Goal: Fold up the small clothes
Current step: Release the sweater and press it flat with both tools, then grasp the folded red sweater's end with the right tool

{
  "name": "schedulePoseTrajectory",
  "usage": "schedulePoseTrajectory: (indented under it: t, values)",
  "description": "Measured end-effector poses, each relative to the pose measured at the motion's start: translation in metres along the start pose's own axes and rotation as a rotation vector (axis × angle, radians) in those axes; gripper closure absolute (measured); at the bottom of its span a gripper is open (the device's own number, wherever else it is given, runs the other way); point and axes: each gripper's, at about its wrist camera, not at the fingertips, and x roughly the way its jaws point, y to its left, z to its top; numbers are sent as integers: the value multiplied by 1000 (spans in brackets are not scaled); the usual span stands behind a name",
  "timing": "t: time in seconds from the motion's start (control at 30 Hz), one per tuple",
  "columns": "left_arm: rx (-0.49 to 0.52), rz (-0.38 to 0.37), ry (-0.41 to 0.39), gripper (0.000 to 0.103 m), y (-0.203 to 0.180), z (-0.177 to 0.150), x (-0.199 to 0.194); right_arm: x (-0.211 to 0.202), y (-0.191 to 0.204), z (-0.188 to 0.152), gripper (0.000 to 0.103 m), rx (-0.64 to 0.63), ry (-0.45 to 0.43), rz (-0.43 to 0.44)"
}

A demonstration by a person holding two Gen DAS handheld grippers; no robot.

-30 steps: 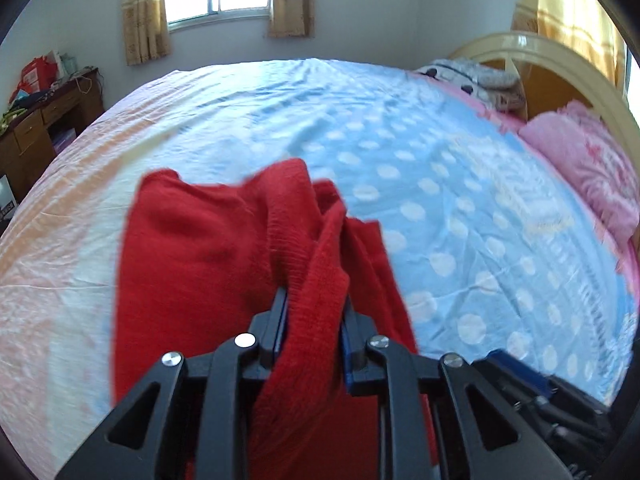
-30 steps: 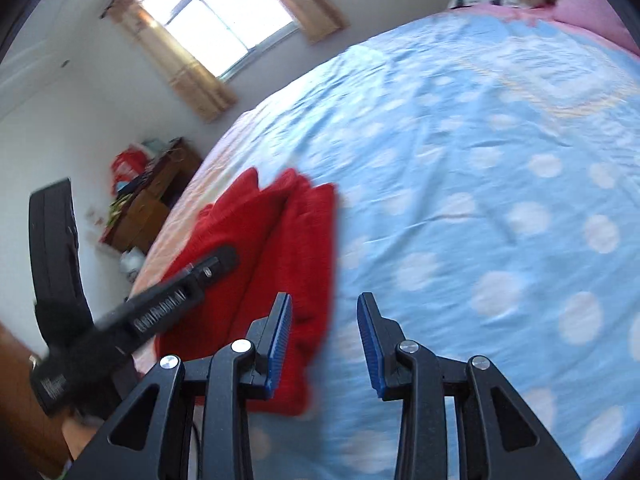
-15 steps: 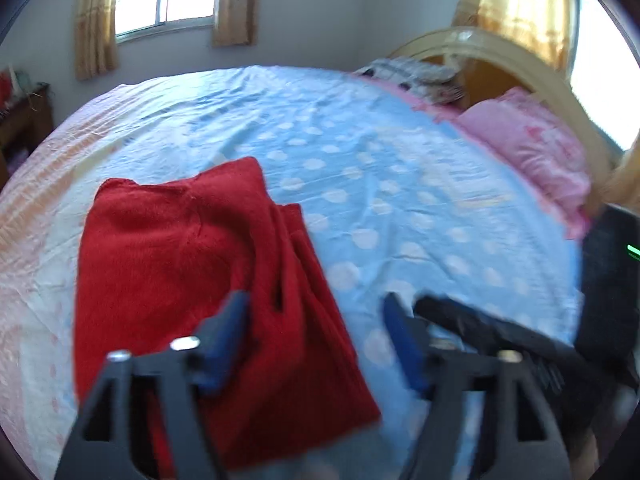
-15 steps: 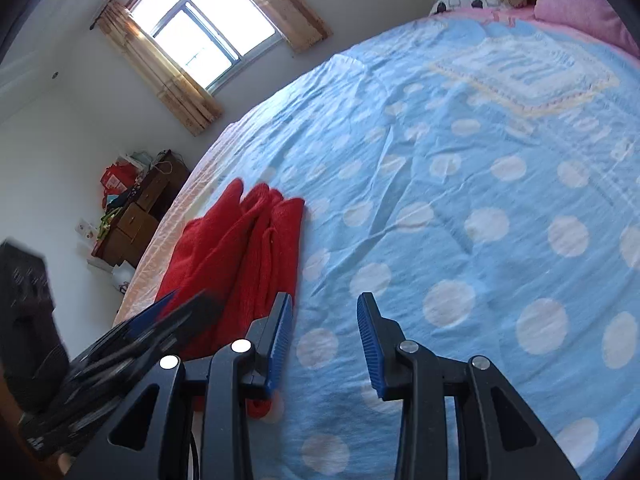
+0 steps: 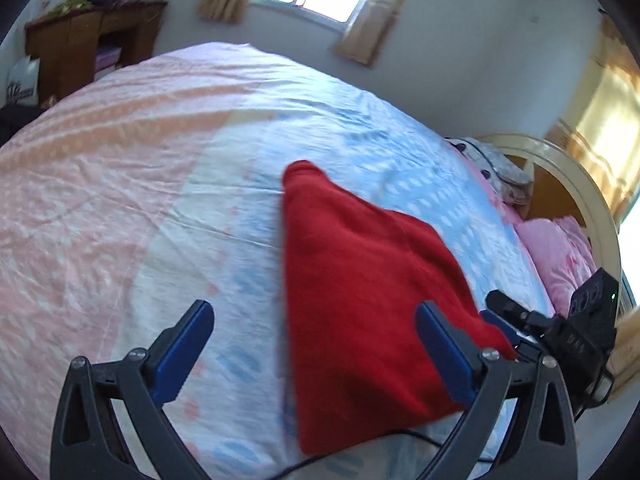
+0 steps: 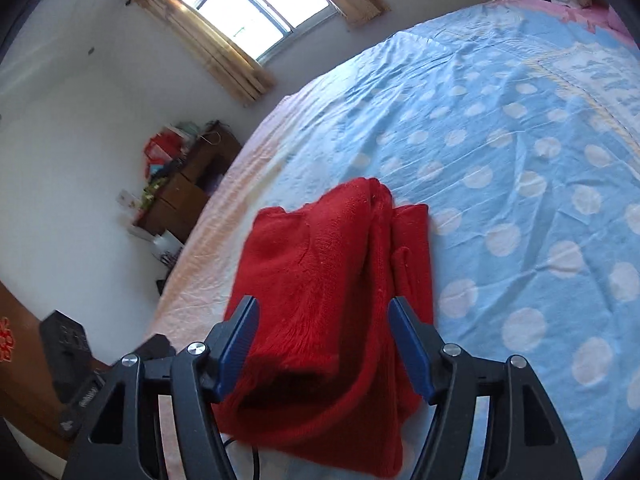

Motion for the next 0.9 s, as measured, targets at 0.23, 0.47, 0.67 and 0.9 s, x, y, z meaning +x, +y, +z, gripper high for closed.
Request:
schedulePoseTrajectory:
  t: [0.23, 0.47, 0.67, 0.9]
  values:
    - [78, 71, 70, 1, -1, 5, 37, 50, 11, -2, 77, -117, 86, -84]
    - [157, 91, 72, 1, -23, 7, 52, 26, 11, -20, 83, -270, -28, -223]
    - [292, 200, 83, 0, -44, -4, 78, 29, -27, -25, 81, -155, -48, -112]
    - [247, 193, 61, 0, -38, -6, 86, 29, -40, -26, 77, -88, -57, -26]
